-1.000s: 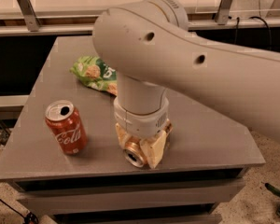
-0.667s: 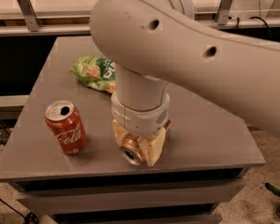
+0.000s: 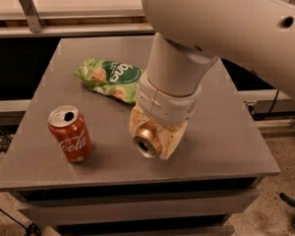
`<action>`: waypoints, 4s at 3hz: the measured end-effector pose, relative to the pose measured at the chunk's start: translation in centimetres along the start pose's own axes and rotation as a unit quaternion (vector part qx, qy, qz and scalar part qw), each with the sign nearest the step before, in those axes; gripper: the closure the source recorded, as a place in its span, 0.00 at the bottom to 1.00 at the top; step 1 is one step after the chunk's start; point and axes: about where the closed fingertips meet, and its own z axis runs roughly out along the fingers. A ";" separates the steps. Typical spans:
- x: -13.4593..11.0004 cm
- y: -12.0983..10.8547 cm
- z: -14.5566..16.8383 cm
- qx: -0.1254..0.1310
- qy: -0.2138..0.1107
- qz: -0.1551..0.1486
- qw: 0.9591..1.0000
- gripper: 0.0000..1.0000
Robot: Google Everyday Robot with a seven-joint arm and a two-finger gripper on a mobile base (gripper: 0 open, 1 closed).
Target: Place orange can upright
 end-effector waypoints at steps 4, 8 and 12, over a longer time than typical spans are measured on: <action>8.4 3.6 0.4 0.143 -0.208 0.221 0.942 1.00; 10.6 3.1 -1.4 0.160 -0.219 0.314 0.910 1.00; 14.1 0.7 -2.1 0.354 -0.382 0.383 0.763 1.00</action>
Offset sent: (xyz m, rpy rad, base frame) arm 0.0336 -0.0473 -0.0170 0.3041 0.2040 -0.2538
